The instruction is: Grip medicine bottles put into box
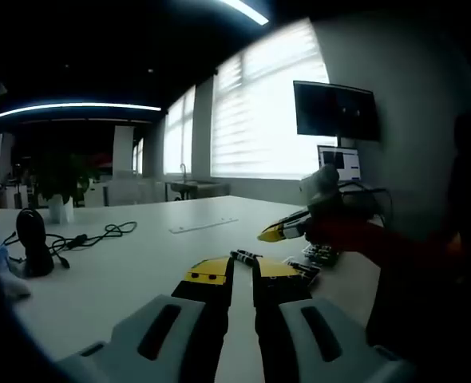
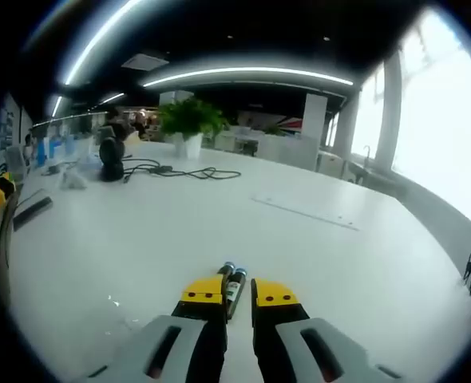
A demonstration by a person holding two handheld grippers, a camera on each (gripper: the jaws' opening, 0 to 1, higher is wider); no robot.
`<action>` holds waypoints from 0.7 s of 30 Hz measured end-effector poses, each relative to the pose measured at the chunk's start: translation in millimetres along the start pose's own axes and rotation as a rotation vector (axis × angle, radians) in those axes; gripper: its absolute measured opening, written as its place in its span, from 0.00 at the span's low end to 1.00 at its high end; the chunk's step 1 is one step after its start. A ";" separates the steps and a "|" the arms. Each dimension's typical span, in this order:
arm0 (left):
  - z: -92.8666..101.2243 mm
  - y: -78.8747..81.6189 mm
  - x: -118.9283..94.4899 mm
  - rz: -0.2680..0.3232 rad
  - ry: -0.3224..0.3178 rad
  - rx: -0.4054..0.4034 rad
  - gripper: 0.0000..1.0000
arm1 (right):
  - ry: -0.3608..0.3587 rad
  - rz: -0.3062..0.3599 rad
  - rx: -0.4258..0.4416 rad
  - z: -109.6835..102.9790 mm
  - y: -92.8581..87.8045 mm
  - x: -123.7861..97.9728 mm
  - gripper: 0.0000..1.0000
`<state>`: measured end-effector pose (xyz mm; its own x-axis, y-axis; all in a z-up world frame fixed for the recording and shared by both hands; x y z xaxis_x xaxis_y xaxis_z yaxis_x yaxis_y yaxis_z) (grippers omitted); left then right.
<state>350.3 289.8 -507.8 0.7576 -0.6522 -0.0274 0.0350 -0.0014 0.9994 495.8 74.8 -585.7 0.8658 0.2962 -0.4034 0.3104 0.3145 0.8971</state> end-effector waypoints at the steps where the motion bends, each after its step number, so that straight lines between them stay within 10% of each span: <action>1: 0.4 -0.3 0.2 -0.001 -0.002 -0.001 0.04 | 0.001 -0.006 -0.001 0.8 -1.7 3.3 0.08; 21: -3.6 -0.5 -1.4 0.002 0.003 -0.010 0.04 | 0.034 -0.147 -0.001 -4.9 -22.1 42.0 0.10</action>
<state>351.6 293.4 -508.3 0.7595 -0.6500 -0.0260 0.0404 0.0072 0.9992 523.4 84.7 -623.4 0.7975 0.2770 -0.5360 0.4321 0.3578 0.8278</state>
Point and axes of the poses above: the point that each gripper's makers call its tool centre point, and the gripper's own axes: x roughly forward along the fingers, z roughly to its right, y roughly out of its top, the point moved 1 cm from there along -x, roughly backward along the fingers, and after that the axes turned 2 degrees about -x, right-handed, at the moved point
